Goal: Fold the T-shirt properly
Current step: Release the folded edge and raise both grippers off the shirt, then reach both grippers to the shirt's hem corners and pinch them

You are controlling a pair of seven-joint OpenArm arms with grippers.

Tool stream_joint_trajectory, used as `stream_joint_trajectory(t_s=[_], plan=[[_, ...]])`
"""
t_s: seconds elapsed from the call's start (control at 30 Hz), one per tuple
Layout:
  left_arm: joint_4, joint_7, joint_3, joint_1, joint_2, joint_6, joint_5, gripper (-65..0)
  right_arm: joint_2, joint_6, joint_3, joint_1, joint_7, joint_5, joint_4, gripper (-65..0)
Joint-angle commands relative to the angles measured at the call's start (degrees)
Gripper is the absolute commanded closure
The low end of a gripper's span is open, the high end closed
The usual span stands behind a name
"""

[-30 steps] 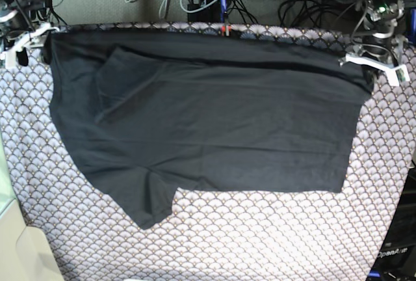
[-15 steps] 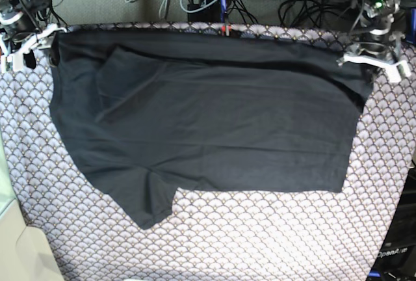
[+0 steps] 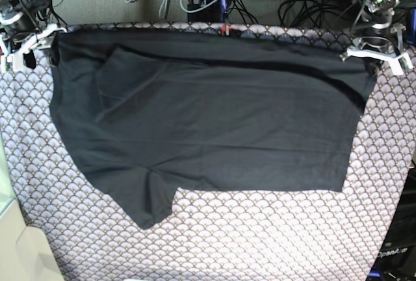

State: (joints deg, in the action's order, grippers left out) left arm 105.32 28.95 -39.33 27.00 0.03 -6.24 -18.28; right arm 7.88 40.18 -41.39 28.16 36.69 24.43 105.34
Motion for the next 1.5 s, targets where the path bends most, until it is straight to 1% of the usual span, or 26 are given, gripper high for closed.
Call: stream_joint_trajectory(t_s=[0.0,0.07,0.1,0.13,0.17,0.23,0.27,0.3,0.5,0.63,0.73,0.9,0.93,0.97,1.1,1.17,1.2,1.23,1.37,1.4,1.47], plan=[[0.84,-1.39,-0.45,0.20,-0.43,-0.31,-0.05,-0.2,0.69,-0.18,-0.42,0.28,-1.30,0.76,0.73,-37.9],[0.75,-1.39,-0.54,0.20,-0.16,-3.65,-0.05,-6.9,0.69,-0.18,-0.42,0.36,-1.30,0.76,0.73,-37.9],[0.75,-1.39,-0.62,0.20,0.36,-5.85,-0.05,-13.2,0.69,-0.18,-0.42,0.45,-1.30,0.76,0.81,-37.9],[0.40,-1.39,-1.06,0.20,0.98,-7.08,0.22,-20.5,0.69,-0.18,-0.50,0.54,-1.30,0.76,0.81,-37.9],[0.04,-1.39,-2.47,0.20,1.86,-7.61,0.04,-28.2,0.69,-0.18,-0.68,0.54,-1.30,0.76,0.81,-37.9],[-0.39,-1.39,-5.64,-0.41,4.32,-7.87,0.48,-41.3,0.69,-0.18,-0.77,0.54,-1.30,0.76,0.81,-37.9],[-0.92,-1.39,-7.04,-0.85,5.11,-7.87,0.39,-45.9,0.69,-0.18,-0.86,0.54,-1.30,0.76,0.81,-37.9],[-1.54,-1.39,-8.01,-1.20,5.46,-7.96,0.39,-47.8,0.69,-0.18,-0.86,0.54,-1.30,0.76,0.81,-37.9],[-3.21,-1.39,-8.98,-1.47,5.29,-7.96,0.39,-48.0,0.69,-0.18,-0.77,0.54,-1.30,0.76,0.99,-37.9],[-2.15,-1.39,-8.98,-1.29,5.20,-7.96,0.39,-48.0,0.96,-0.18,-0.77,0.10,-1.30,0.76,1.08,-37.9],[-0.48,-1.04,-8.80,-1.47,3.97,-7.96,0.13,-48.0,1.13,-0.18,-0.86,-0.07,-1.30,0.76,1.25,-37.9],[0.92,-0.86,-8.45,-1.91,4.06,-7.96,0.31,-47.9,1.48,-0.18,-0.86,-1.04,-1.30,0.76,1.87,-37.8],[1.01,-0.86,-8.45,-2.08,4.06,-7.96,0.13,-47.0,1.48,-0.18,-0.86,-1.13,-1.30,0.76,1.87,-37.8],[1.10,-0.86,-8.45,-2.52,4.06,-7.96,0.13,-44.5,1.66,-0.18,-0.77,-1.13,-1.30,0.76,1.87,-37.8],[1.10,-0.77,-8.54,-4.54,3.97,-7.96,0.39,-28.5,2.01,-0.18,-0.33,-3.24,-1.21,0.67,1.78,-37.9],[1.10,-0.69,-8.54,-5.77,3.97,-7.96,0.48,-22.6,3.24,-0.18,0.38,-4.03,1.34,0.67,1.78,-38.0],[1.10,-0.69,-8.54,-6.13,3.97,-7.96,0.48,-21.6,3.77,-0.18,1.43,-5.17,3.27,0.67,1.78,-38.0],[1.10,-0.69,-8.54,-6.83,3.97,-7.96,0.48,-21.6,4.56,-0.18,2.40,-6.58,5.29,0.67,1.69,-38.0],[0.57,-0.60,-8.45,-11.22,3.62,-7.96,0.57,-21.7,6.05,-0.18,5.74,-13.00,11.09,0.67,1.34,-38.0],[0.57,0.02,-8.36,-12.28,2.91,-7.96,1.10,-21.7,6.58,-0.18,6.62,-14.58,12.24,0.67,1.34,-38.0],[0.48,3.18,-6.51,-15.53,1.51,-7.78,3.03,-21.7,7.81,-0.18,8.90,-18.18,14.96,0.67,1.17,-38.0]])
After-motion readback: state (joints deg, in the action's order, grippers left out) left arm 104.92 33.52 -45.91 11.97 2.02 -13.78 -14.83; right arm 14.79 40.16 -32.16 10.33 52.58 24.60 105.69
